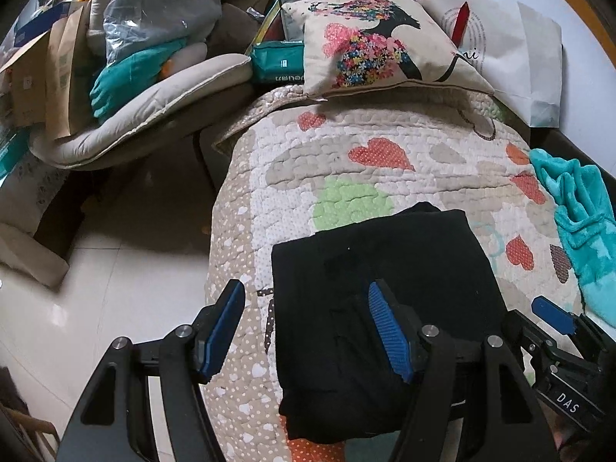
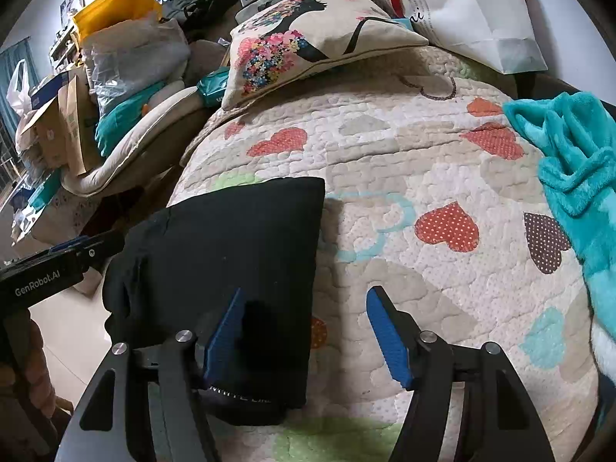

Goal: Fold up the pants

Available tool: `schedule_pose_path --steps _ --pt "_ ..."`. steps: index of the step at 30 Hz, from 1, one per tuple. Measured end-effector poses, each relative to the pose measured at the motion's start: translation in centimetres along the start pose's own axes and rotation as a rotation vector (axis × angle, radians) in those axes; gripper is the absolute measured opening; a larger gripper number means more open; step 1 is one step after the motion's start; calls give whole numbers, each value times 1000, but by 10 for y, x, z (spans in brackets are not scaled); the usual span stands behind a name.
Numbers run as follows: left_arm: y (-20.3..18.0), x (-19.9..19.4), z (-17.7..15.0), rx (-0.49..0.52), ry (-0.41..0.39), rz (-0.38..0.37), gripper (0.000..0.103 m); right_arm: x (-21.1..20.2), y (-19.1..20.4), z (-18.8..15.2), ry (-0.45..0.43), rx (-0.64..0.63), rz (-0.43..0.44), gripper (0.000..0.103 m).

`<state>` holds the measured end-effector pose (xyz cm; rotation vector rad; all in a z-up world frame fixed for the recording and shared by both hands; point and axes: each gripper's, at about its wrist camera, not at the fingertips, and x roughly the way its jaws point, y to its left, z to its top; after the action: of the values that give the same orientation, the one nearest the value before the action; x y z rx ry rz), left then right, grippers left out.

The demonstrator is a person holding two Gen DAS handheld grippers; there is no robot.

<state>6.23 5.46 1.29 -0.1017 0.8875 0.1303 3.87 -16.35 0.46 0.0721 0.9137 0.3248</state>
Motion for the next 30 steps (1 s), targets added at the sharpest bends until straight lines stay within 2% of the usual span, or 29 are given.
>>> schedule_pose_path --steps 13,30 --pt "2 4 0 -15 28 -26 66 1 -2 -1 5 13 2 72" --pt "2 7 -1 -17 57 -24 66 2 -2 -2 11 23 5 72"
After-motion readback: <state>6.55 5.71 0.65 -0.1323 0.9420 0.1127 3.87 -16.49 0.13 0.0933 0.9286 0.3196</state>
